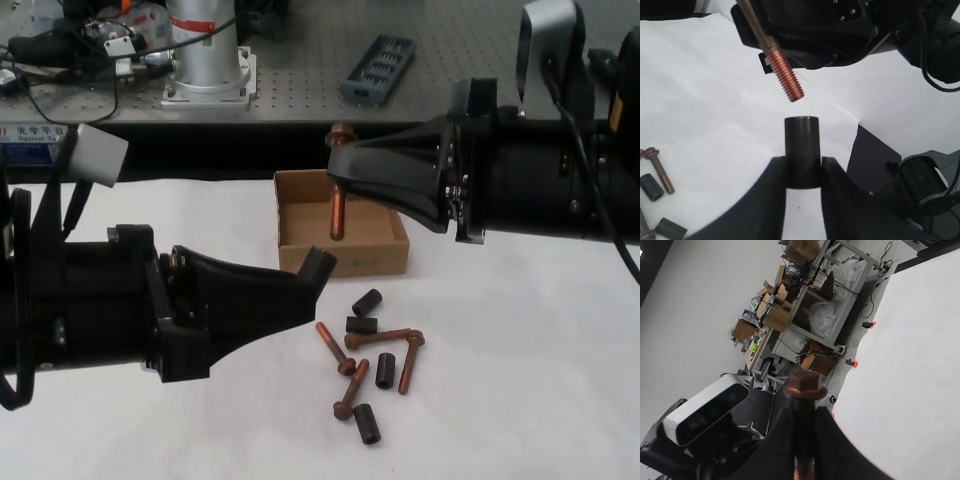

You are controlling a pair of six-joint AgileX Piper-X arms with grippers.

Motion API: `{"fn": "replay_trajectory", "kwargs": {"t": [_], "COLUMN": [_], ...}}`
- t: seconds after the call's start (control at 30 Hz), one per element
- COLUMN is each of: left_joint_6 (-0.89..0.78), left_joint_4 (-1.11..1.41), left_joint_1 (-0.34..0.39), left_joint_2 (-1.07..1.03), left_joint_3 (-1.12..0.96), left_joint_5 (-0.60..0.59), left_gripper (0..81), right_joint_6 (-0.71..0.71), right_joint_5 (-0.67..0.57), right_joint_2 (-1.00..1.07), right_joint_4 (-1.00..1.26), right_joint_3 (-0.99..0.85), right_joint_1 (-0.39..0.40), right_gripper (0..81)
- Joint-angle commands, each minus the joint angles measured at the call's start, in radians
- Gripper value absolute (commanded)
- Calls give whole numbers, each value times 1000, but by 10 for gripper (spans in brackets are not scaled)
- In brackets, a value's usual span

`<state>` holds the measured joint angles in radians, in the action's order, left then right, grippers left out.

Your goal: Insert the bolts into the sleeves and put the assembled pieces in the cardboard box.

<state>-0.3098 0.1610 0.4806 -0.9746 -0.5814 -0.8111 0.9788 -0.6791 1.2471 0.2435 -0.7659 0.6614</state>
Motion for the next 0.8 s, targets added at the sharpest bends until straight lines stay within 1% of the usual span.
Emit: {"fn": "replay_trajectory", "kwargs": {"t": [0.0,0.1,0.43,0.6,0.77], "left_joint_6": [-8,-24,-23,-23,-23], "left_joint_4": [52,74,74,74,74], "left_joint_1": [-3,-3,-3,-3,-3], "left_joint_2": [12,12,12,12,12], "left_joint_3": [-3,-3,-3,-3,-3], "left_joint_5": [-8,-5,-2,-2,-2], "left_gripper": [6,6,6,6,6], "right_joint_6": [-15,-35,-28,11,36], "right_joint_5": [11,19,16,15,9], "right_joint_2": [2,2,2,2,2], "right_joint_4": [19,19,27,109,116], "right_joint_3": [-5,-5,-5,-5,-5], "right_joint_1": [2,5,5,5,5], "right_gripper": [28,28,28,28,28]}}
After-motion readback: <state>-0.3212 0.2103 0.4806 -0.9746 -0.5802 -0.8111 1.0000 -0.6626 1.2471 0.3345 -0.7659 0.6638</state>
